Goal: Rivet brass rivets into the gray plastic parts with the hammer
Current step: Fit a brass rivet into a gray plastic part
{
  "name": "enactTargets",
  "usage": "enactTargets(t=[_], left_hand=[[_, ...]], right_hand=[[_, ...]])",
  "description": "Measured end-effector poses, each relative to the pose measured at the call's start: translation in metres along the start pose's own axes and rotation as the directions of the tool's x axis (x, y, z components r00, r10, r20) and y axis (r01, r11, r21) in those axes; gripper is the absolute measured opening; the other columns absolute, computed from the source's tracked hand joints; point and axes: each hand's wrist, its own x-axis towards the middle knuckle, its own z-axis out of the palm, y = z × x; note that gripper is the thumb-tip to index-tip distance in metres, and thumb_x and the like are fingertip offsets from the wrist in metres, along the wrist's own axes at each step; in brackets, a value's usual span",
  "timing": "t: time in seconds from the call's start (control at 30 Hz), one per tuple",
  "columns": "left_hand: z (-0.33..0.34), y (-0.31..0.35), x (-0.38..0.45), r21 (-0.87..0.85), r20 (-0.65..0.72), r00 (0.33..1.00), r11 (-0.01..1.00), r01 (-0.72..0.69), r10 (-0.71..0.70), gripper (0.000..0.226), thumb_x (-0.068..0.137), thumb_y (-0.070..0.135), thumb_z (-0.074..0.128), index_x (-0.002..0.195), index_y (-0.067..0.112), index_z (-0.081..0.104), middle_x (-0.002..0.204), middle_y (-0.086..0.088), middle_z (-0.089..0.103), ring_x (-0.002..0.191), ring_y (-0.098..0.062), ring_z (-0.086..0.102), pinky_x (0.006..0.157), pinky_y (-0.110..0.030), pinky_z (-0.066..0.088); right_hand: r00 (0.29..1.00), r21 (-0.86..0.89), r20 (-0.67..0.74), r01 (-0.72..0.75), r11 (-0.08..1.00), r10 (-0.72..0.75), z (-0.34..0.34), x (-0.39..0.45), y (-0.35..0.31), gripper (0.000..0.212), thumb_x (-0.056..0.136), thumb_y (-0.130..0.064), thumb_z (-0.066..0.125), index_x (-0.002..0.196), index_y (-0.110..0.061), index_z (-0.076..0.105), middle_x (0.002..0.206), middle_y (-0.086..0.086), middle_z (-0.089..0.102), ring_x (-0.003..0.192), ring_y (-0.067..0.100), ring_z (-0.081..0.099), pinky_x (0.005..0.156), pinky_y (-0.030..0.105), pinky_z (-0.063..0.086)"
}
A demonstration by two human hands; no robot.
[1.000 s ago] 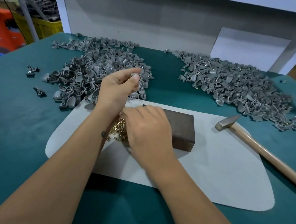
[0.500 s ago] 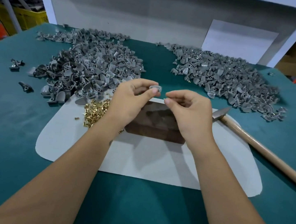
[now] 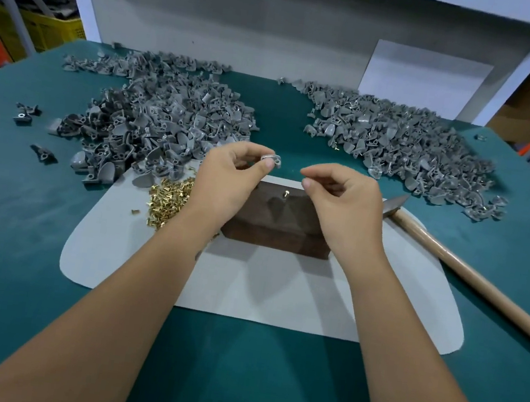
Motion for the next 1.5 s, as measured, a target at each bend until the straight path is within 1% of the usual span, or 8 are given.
enactTargets(t=[0.2,0.33,0.5,0.7,0.87,1.2,1.33,1.5], left_hand=[[-0.001,0.011,0.0,0.02,-0.08,0.993,0.996,-0.083,0.085,0.02,0.088,0.019,0.073,0.108,0.021,0.071,0.089,0.009,0.075,0.084,-0.002,0.071,0.082,-0.016,0.054],[-0.001,0.016,-0.001,-0.06,-0.017,0.995,0.994,-0.095,0.094,0.019,0.085,0.008,0.074,0.097,0.02,0.069,0.09,0.001,0.075,0.081,-0.01,0.073,0.079,-0.018,0.055],[0.0,0.018,-0.003,-0.074,0.083,0.99,0.992,-0.104,0.11,0.032,0.084,0.002,0.073,0.097,0.032,0.07,0.09,0.009,0.073,0.089,-0.006,0.071,0.083,-0.017,0.054],[0.0,0.02,-0.005,-0.176,0.191,0.977,0.982,-0.062,0.096,0.036,0.083,-0.001,0.074,0.099,0.032,0.072,0.09,0.004,0.075,0.087,-0.01,0.071,0.076,-0.021,0.057],[0.001,0.021,-0.005,-0.209,0.218,0.971,0.977,-0.052,0.098,0.032,0.083,-0.005,0.071,0.1,0.023,0.071,0.089,-0.002,0.072,0.079,-0.005,0.066,0.072,-0.014,0.052],[-0.001,0.021,-0.004,-0.213,0.222,0.972,0.977,-0.033,0.081,0.025,0.077,-0.002,0.075,0.099,0.006,0.067,0.089,-0.004,0.07,0.083,-0.006,0.067,0.085,-0.021,0.056],[-0.003,0.022,-0.005,-0.214,0.225,0.972,0.977,-0.018,0.067,0.024,0.074,-0.002,0.076,0.097,0.004,0.069,0.083,-0.004,0.071,0.076,-0.007,0.068,0.079,-0.019,0.057],[-0.003,0.021,-0.005,-0.241,0.206,0.978,0.971,0.015,0.036,0.032,0.067,0.004,0.08,0.096,0.009,0.068,0.073,-0.001,0.074,0.067,-0.009,0.068,0.071,-0.019,0.057]], right_hand=[[0.998,0.143,-0.067,0.021,0.989,-0.012,0.004,-0.001,-0.005,0.024,0.083,-0.005,0.068,0.093,-0.027,0.067,0.076,-0.009,0.066,0.074,0.005,0.062,0.074,0.019,0.049],[0.994,0.187,-0.094,0.076,0.979,-0.059,0.006,-0.003,-0.01,0.024,0.08,-0.004,0.071,0.08,-0.027,0.066,0.073,-0.013,0.066,0.071,0.002,0.061,0.071,0.017,0.049],[0.991,0.208,-0.08,0.122,0.97,-0.108,0.006,-0.005,-0.013,0.021,0.083,-0.002,0.067,0.085,-0.022,0.071,0.081,-0.01,0.069,0.077,0.001,0.063,0.073,0.013,0.046],[0.99,0.176,-0.095,0.123,0.977,-0.107,0.007,-0.006,-0.013,0.019,0.085,-0.003,0.065,0.085,-0.021,0.069,0.087,-0.001,0.067,0.082,0.004,0.061,0.077,0.016,0.047],[0.993,0.161,-0.089,0.086,0.983,-0.072,0.009,-0.007,-0.013,0.012,0.087,-0.008,0.065,0.081,-0.018,0.065,0.073,-0.016,0.062,0.072,-0.004,0.057,0.067,0.008,0.041],[0.995,0.121,-0.048,0.094,0.988,-0.089,0.007,-0.005,-0.013,0.014,0.088,-0.007,0.063,0.08,-0.019,0.065,0.075,-0.013,0.063,0.073,-0.001,0.056,0.067,0.009,0.042],[0.994,0.085,-0.042,0.104,0.991,-0.101,0.008,-0.004,-0.012,0.015,0.088,-0.007,0.063,0.081,-0.02,0.064,0.079,-0.011,0.062,0.076,0.0,0.056,0.068,0.009,0.041],[0.97,-0.101,-0.04,0.234,0.967,-0.239,0.007,-0.004,-0.009,0.009,0.087,-0.004,0.063,0.081,-0.012,0.062,0.078,-0.008,0.055,0.076,0.006,0.05,0.068,0.012,0.038]])
